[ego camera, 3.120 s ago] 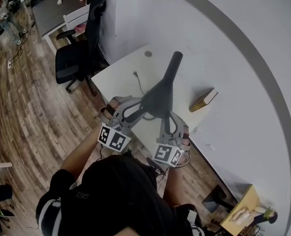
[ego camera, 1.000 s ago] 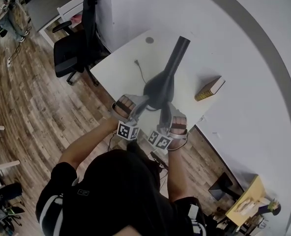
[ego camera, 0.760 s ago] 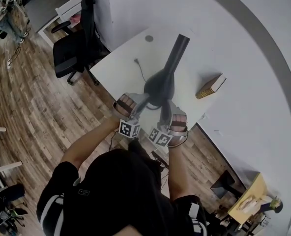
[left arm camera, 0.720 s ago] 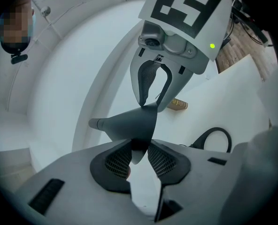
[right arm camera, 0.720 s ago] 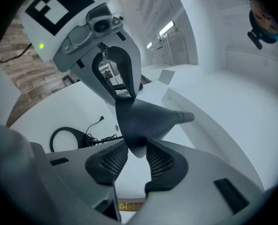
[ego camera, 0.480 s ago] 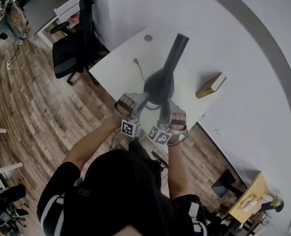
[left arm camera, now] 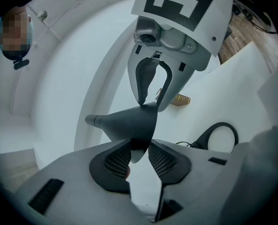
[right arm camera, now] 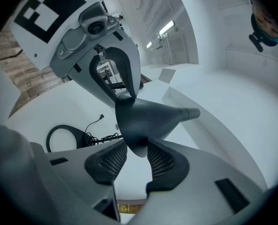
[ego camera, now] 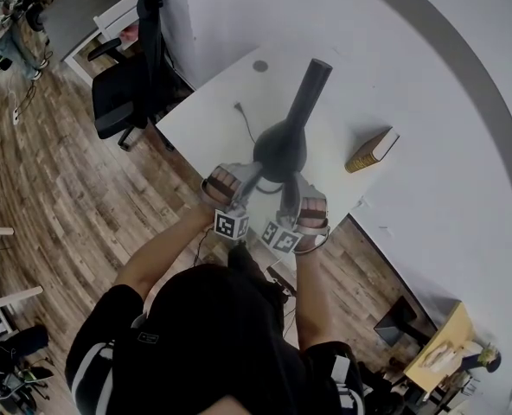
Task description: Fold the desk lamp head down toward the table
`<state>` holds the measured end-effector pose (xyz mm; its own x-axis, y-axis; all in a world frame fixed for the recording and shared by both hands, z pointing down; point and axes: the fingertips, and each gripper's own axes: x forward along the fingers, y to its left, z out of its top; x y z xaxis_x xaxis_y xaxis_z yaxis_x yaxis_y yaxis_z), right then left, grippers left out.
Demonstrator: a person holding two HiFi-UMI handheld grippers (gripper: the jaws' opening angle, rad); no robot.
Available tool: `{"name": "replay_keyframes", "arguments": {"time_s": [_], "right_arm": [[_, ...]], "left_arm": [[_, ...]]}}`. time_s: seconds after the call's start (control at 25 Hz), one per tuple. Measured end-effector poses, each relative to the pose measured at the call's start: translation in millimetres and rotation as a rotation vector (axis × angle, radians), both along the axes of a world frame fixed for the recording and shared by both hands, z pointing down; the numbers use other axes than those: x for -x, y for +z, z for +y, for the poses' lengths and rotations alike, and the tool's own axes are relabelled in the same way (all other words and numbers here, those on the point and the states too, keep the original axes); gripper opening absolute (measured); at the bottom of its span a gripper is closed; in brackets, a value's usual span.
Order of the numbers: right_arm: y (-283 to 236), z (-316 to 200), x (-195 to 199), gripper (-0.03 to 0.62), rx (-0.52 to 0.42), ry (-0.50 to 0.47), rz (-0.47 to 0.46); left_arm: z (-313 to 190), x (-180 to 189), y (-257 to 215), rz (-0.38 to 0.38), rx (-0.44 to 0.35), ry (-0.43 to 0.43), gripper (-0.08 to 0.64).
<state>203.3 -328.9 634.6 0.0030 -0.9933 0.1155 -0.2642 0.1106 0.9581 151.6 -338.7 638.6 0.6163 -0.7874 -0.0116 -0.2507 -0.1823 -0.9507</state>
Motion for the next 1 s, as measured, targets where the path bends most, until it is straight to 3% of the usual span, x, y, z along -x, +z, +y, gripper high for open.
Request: {"name": "replay_keyframes", "arguments": {"time_s": [0.28,0.56,0.68,0.8,1.0], "right_arm": [[-0.6,1.4,1.3,0.155,0.008,-0.002,-0.010],[7.0,15.4,2.9,0.176,0.065,0.020,-0.076],[1.6,29.6,2.7,0.176,0.087,0.047,-0.197],[-9.7,46.2,3.2,0.164,0.109,0.085,-0.389],[-40.6,80.0,14.4,0.112,0.139,0.135,-0.771]], "left_arm": [[2.2,-0.7,1.0,0.031,0.030,-0.005,0.144],[10.9,8.5,1.2,0.080,0.122,-0.031,0.176],[23.2,21.1,1.7,0.109,0.163,-0.040,0.179],[38.0,37.8,-3.4,0.182,0.246,-0.056,0.179],[67.7,69.1,-26.7,0.467,0.492,-0.073,0.144]]}}
